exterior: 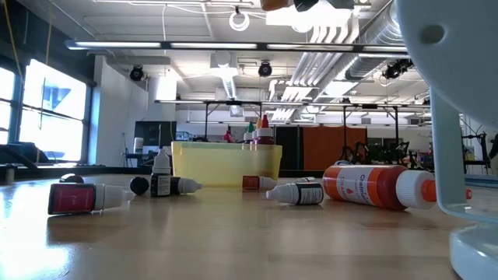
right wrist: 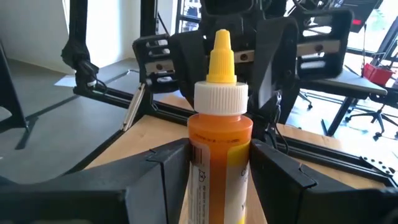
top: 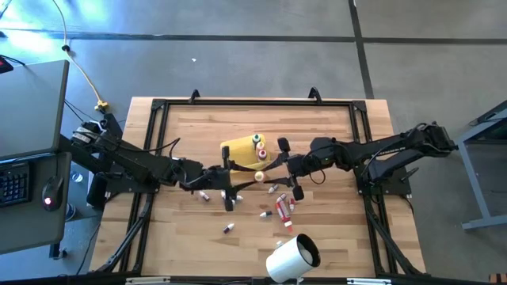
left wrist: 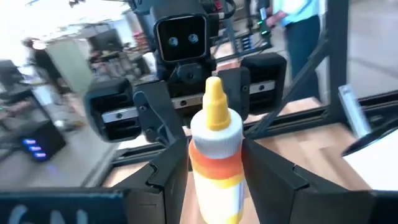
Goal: Pick & Place food coloring
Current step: Put the large yellow food coloring bottle into the yellow container
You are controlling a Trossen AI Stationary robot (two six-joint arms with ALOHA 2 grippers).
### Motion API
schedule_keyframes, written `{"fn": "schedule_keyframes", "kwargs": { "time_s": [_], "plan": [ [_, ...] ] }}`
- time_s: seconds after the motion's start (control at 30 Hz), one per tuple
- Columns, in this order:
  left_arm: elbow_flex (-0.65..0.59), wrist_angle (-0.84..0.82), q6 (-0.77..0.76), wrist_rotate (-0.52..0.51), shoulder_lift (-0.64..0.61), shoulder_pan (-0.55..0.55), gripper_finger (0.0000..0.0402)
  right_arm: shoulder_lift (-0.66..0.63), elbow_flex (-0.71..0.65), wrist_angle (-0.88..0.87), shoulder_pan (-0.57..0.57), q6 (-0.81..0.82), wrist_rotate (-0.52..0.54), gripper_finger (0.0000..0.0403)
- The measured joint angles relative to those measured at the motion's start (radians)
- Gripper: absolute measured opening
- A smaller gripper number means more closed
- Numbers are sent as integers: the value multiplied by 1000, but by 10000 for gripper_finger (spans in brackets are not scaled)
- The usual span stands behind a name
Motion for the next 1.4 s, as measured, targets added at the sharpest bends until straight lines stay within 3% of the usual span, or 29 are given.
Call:
{"fn": "schedule_keyframes", "kwargs": {
  "time_s": [0.37,0.77,1.13,1.4],
  "plan": [
    [0,18,-43,165,0,69,147,5,0,-1,-1,-1,28,153],
    [1,37,-27,142,32,68,146,6,-2,-9,-2,-6,43,153],
    [2,42,-29,133,43,73,109,6,-2,-19,-2,-2,49,153],
    [0,7,-56,3,45,73,114,5,2,-100,7,21,193,154]
  ]
}}
